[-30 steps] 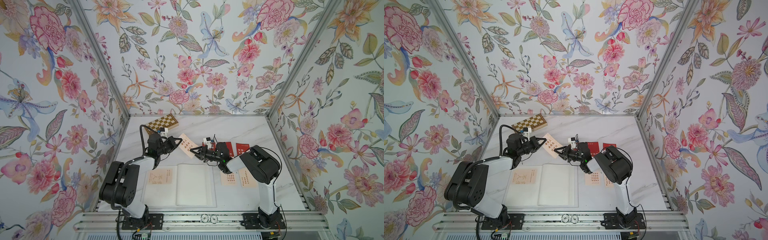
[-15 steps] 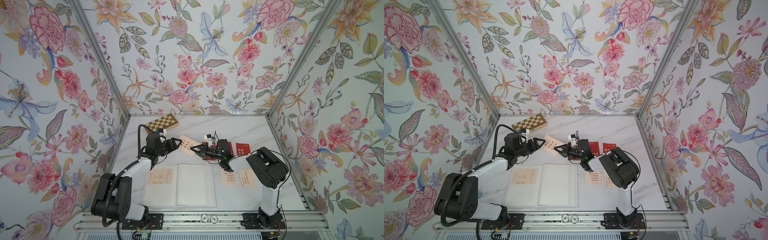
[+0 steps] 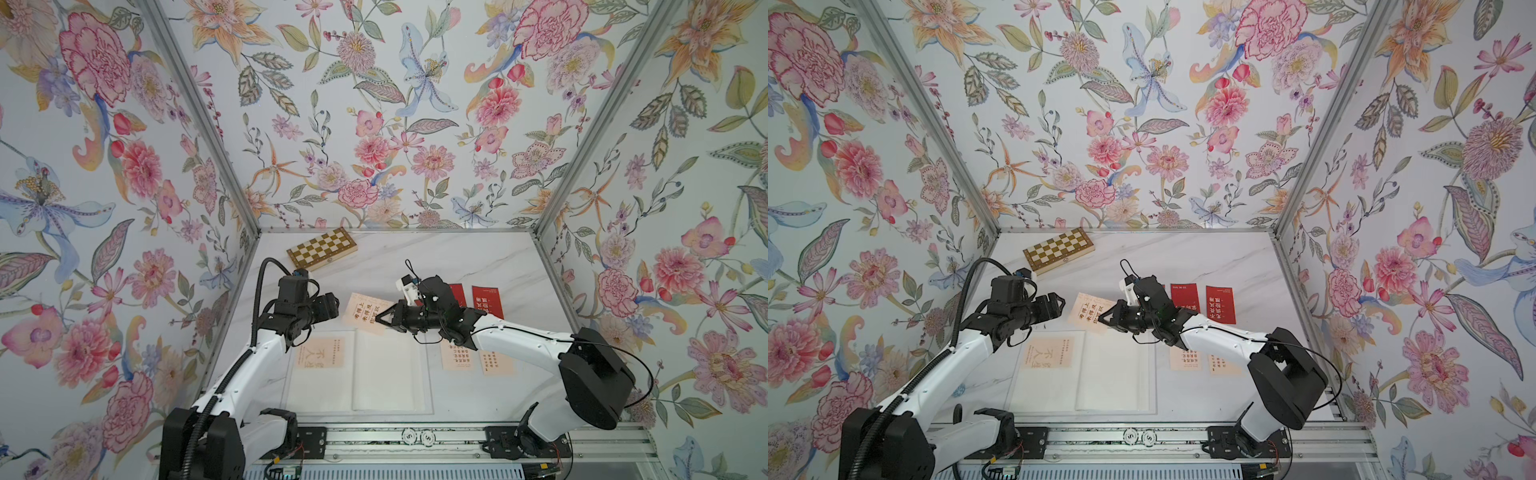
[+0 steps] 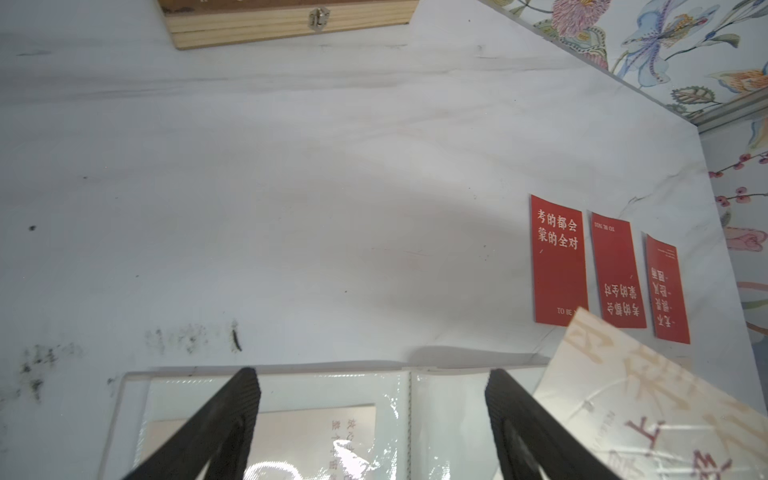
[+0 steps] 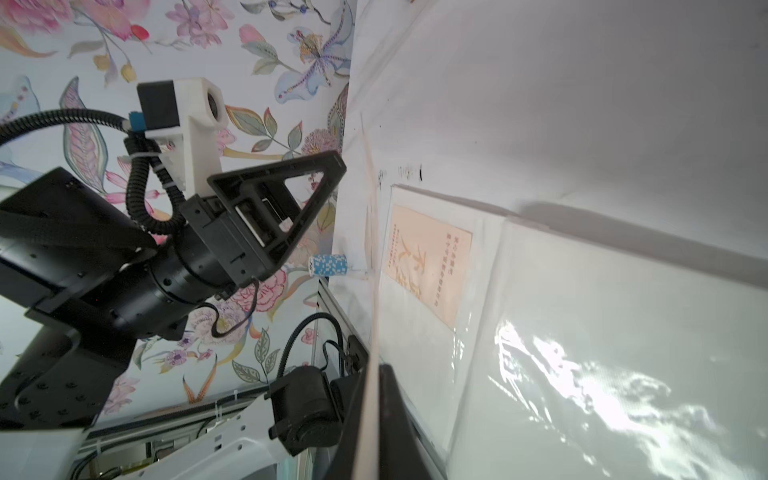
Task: Place the photos into the photo albums
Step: Pick up the photo at the center of the board, then insert the photo into the photo album.
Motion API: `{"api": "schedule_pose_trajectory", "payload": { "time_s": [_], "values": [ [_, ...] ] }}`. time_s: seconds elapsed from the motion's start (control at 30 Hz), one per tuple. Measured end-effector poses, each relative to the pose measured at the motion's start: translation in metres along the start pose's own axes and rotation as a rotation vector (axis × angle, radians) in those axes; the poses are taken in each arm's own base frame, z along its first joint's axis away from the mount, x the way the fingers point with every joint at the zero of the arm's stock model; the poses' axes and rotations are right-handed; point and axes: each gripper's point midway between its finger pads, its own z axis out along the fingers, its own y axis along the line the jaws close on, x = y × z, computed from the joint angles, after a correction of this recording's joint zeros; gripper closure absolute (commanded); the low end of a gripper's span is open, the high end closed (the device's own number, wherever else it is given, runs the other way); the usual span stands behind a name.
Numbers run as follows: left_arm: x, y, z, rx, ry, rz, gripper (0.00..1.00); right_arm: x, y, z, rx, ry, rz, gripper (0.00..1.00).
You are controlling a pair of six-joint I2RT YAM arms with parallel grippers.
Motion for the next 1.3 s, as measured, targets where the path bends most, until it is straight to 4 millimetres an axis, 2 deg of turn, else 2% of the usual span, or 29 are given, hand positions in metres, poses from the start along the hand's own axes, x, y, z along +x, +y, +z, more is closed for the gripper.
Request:
{"api": "schedule_pose_trajectory", "payload": {
  "time_s": [0.13,0.27,0.37,0.53,0.77,0.97,1.3],
  "values": [
    [0.018,0.027,-0.006,-0.086,0.024,-0.013,0.10,0.033,-0.001,0.003,0.084,0.079,-0.023,1.00],
    [0.048,0.053,-0.002,-0.158,0.089,-0.045,0.02,0.064,-0.010,0.005,0.157,0.153,-0.028,1.00],
    [0.065,0.070,0.000,-0.195,0.126,-0.078,0.01,0.083,-0.015,0.005,0.196,0.203,-0.028,1.00],
    [0.075,0.088,0.000,-0.233,0.131,-0.126,0.01,0.108,-0.019,0.003,0.235,0.272,-0.033,1.00],
    [0.083,0.101,0.005,-0.238,0.129,-0.176,0.01,0.124,-0.023,-0.006,0.301,0.332,-0.034,1.00],
    [0.088,0.102,0.011,-0.212,0.129,-0.206,0.01,0.136,-0.019,-0.010,0.332,0.373,-0.042,1.00],
    [0.085,0.097,0.018,-0.156,0.107,-0.221,0.01,0.145,-0.026,0.005,0.409,0.411,-0.038,1.00]
  ]
}}
